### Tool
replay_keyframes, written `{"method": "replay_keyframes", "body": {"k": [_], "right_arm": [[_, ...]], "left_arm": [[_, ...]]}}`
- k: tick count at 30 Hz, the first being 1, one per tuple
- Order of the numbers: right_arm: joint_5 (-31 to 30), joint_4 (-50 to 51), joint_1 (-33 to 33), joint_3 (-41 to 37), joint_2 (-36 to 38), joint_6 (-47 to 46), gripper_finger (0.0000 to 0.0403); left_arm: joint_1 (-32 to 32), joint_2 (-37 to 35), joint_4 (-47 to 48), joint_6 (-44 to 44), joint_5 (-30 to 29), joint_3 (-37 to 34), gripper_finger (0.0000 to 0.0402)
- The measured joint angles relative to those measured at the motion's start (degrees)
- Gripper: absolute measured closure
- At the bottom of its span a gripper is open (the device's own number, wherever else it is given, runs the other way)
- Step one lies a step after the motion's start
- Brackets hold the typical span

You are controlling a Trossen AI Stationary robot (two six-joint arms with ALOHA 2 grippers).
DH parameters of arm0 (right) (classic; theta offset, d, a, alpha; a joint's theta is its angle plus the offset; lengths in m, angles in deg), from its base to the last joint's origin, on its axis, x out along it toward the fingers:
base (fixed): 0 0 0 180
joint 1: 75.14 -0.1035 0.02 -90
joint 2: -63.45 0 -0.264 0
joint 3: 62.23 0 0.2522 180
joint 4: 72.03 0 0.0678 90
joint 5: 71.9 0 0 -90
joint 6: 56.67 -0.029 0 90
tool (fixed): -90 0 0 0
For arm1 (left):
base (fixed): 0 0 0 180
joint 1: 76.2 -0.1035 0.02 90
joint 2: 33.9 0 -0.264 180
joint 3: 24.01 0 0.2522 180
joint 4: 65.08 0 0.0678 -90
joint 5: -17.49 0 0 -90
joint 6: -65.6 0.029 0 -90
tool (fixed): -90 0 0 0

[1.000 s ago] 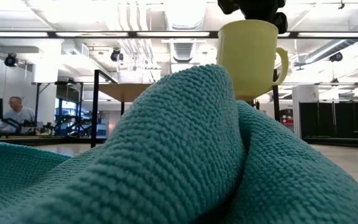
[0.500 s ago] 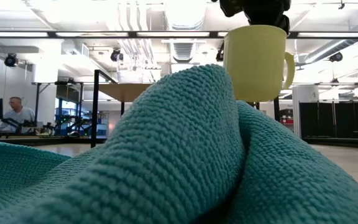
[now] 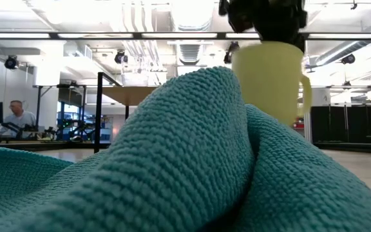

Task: Stack small to large cups/mugs on shelf
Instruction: Put the yellow cup on the shelf

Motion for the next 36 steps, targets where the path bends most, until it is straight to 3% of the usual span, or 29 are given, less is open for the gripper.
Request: {"method": "replay_keyframes", "body": {"k": [36], "right_arm": [[1.52,-2.30,-0.09,-8.20,-0.05,-2.99,0.0394]], "left_arm": [[-0.04,0.00,-0.62,-0.48,0.00,0.00,0.0356]]}}
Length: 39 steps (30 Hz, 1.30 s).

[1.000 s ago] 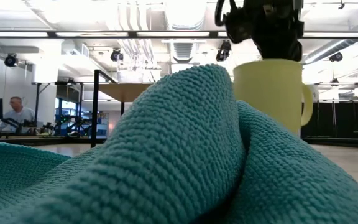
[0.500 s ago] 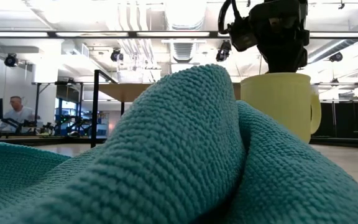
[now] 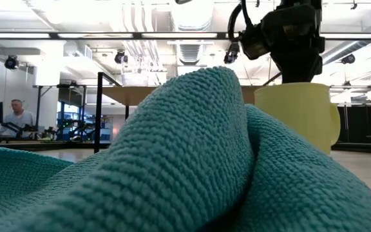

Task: Stack small to large cups/mugs on shelf
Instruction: Put the yellow cup on the shelf

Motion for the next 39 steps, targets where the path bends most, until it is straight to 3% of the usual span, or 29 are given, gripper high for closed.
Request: {"method": "replay_keyframes", "body": {"k": [25,39], "right_arm": [[1.48,-2.95,0.00,-2.05,0.14,-0.12,0.0394],[0.95,3.40,0.02,8.38,-0.04,2.49,0.0394]], "left_arm": [[0.07,-0.01,0.24,-1.05,0.00,0.00,0.0356],[0.04,0.00,0.19,-1.02,0.00,0.00,0.0356]]}}
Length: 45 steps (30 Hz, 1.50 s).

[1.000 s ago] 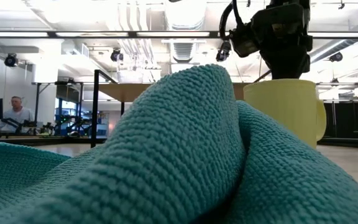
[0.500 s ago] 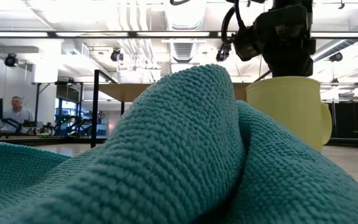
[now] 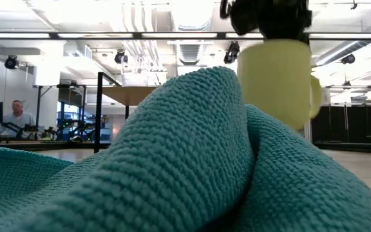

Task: Stack small to large cups/mugs on shelf
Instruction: Put the yellow cup on the shelf

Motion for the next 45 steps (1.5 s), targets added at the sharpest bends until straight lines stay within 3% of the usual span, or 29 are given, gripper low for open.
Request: {"method": "replay_keyframes", "body": {"k": [4,12,19,30,45], "right_arm": [[-2.77,4.54,-0.02,6.67,0.00,1.61,0.0394],[-16.66,16.50,1.37,23.57,0.04,6.92,0.0394],[-23.96,24.07,5.67,35.35,0.07,10.10,0.0394],[-23.64,24.00,14.96,40.06,0.09,14.81,0.0394],[-15.33,17.76,21.89,38.99,-3.03,21.18,0.0394]], "left_arm": [[0.00,0.00,0.00,0.00,0.00,0.00,0.0356],[0.00,0.00,0.00,0.01,0.00,0.00,0.0356],[-0.04,0.00,0.00,-0.01,0.00,0.00,0.0356],[-0.04,0.00,0.02,-0.01,0.00,0.00,0.0356],[-0.02,0.00,0.00,-0.03,0.00,0.00,0.0356]]}}
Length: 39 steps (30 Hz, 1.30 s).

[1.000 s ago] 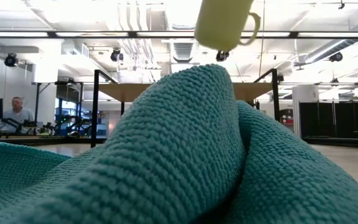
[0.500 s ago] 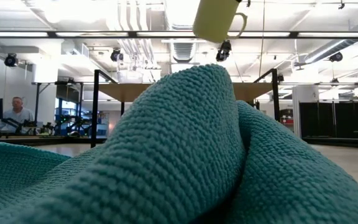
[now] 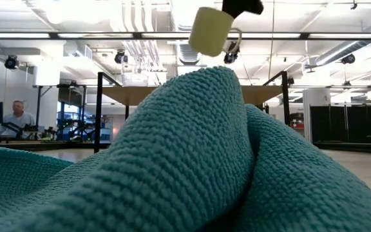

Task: Stack small to large cups/mugs on shelf
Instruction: Put the yellow cup on the shelf

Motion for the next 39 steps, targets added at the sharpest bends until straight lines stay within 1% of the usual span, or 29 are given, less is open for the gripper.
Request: {"method": "replay_keyframes", "body": {"k": [5,8,11,14,18,20,22,26,31,35,39], "right_arm": [[1.13,0.10,0.97,0.19,-4.36,3.58,0.0394],[1.78,0.10,1.73,1.75,-6.99,5.55,0.0394],[4.15,-0.03,2.69,4.68,-9.36,7.81,0.0394],[5.08,0.07,3.50,8.39,-12.02,9.66,0.0394],[5.54,0.82,4.69,14.23,-15.21,9.92,0.0394],[7.04,2.18,5.33,17.37,-16.90,11.07,0.0394],[8.40,2.76,5.85,16.83,-17.37,11.91,0.0394],[9.49,5.32,6.83,16.49,-18.15,10.50,0.0394],[9.41,4.54,7.02,16.60,-18.32,9.84,0.0394],[9.62,5.35,6.98,16.60,-18.31,9.45,0.0394],[9.90,5.55,6.98,16.60,-18.35,9.38,0.0394]], "left_arm": [[0.01,0.00,-0.02,0.00,0.00,0.00,0.0356],[0.04,0.00,-0.04,-0.02,0.00,0.00,0.0356],[0.04,0.00,-0.04,-0.02,0.00,0.00,0.0356],[0.04,0.00,0.00,0.02,0.01,0.00,0.0356],[0.03,0.00,-0.05,0.17,-0.09,0.00,0.0356],[0.04,0.00,-0.09,0.11,-0.53,0.00,0.0356],[0.03,0.00,-0.20,0.13,-0.80,-0.29,0.0356],[-0.04,-0.01,-0.25,0.14,-1.50,-2.24,0.0356],[-0.13,0.00,-0.14,0.49,-5.07,-6.23,0.0356],[-0.13,0.00,-0.43,0.57,-5.29,-9.60,0.0356],[-0.13,-0.02,-4.98,0.61,-5.28,-12.55,0.0356]]}}
